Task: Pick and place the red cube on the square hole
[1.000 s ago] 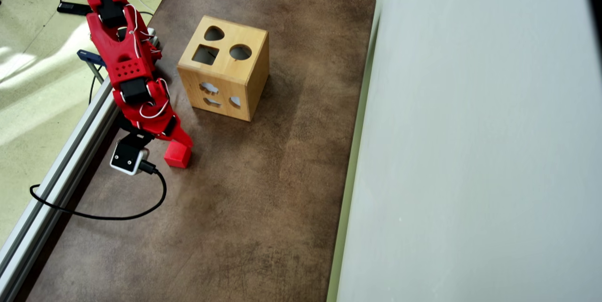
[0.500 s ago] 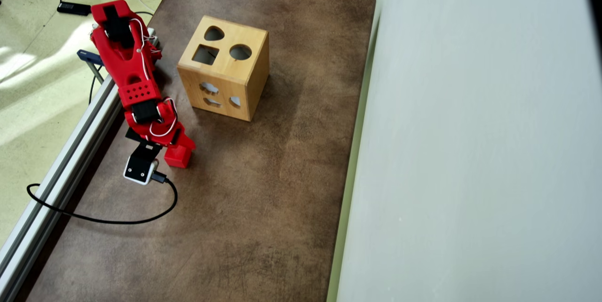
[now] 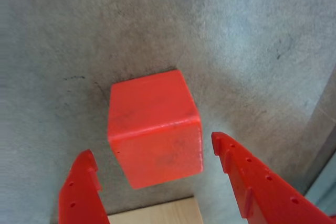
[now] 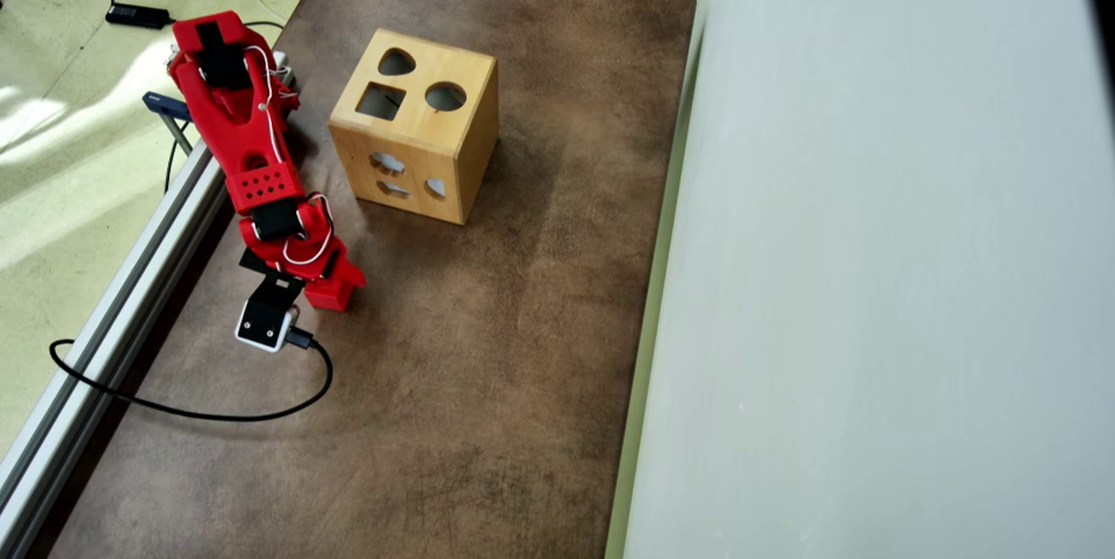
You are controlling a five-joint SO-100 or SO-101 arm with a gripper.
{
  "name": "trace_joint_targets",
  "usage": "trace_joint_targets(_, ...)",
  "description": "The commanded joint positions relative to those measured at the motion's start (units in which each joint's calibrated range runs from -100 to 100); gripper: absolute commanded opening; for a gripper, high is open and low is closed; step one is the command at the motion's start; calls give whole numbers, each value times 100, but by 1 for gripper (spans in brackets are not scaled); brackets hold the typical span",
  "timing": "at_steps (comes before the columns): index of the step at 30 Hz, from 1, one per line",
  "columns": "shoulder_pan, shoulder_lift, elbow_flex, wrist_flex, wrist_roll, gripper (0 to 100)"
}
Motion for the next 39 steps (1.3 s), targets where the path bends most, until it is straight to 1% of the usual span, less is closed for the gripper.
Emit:
trace_joint_targets(1,22,-74,-163,-158,20,34)
trace_joint_targets(28,22,147,-181,-191,-10,33)
trace_joint_targets(31,22,147,-181,-191,-15,28)
trace_joint_targets(36,22,147,-190,-223,-24,13)
trace_joint_targets(39,22,147,-181,-408,-24,6)
